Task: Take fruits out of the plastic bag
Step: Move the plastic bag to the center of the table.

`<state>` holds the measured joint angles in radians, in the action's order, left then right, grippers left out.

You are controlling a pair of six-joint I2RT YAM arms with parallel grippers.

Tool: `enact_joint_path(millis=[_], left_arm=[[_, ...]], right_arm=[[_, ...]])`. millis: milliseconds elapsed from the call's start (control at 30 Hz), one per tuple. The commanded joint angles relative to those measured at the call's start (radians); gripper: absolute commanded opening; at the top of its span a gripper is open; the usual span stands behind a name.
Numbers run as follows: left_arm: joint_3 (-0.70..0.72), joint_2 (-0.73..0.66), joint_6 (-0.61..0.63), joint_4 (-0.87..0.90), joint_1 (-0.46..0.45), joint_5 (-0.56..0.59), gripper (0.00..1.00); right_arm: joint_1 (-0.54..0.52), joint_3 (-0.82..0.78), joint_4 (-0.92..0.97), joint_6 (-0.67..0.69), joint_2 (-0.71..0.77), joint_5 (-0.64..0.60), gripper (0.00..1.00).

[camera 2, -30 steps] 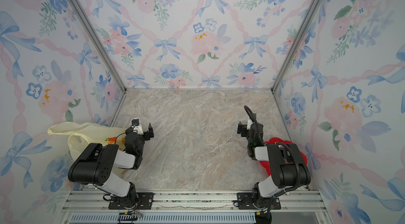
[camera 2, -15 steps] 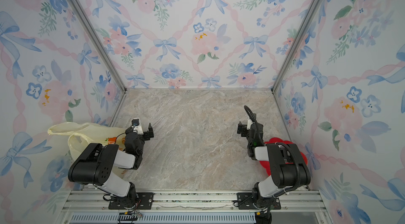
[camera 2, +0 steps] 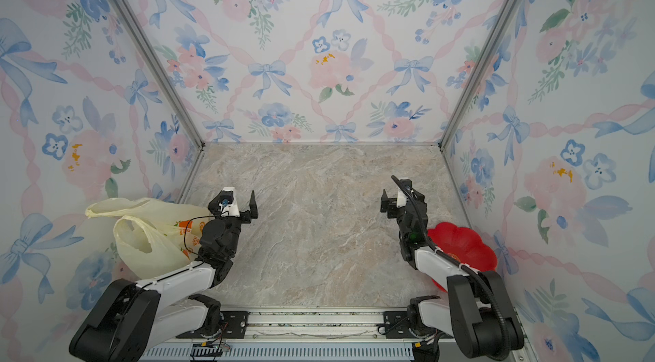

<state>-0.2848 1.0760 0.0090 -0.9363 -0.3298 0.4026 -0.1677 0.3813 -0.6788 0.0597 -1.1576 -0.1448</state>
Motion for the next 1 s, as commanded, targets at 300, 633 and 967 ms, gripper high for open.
enact_joint_path(millis=[300,633,967], left_arm=[[-0.427,-0.323,-0.625,1.088,-0.004,-0.066,0.98],[-0.821,-0.489,-0.597,1.580,0.023,-0.163,0.98],[-1.106,-0.536,-0.627,1.916,0.088,0.270,0.98]], right_arm=[[-0.011,0.198,0.715,-0.316,0.516,0.004,0.97],[0.063,0.223,0.907,-0.489,0.664,0.024,0.97],[0.064,0.246,0.934,-0.504,0.556,0.059,0.97]])
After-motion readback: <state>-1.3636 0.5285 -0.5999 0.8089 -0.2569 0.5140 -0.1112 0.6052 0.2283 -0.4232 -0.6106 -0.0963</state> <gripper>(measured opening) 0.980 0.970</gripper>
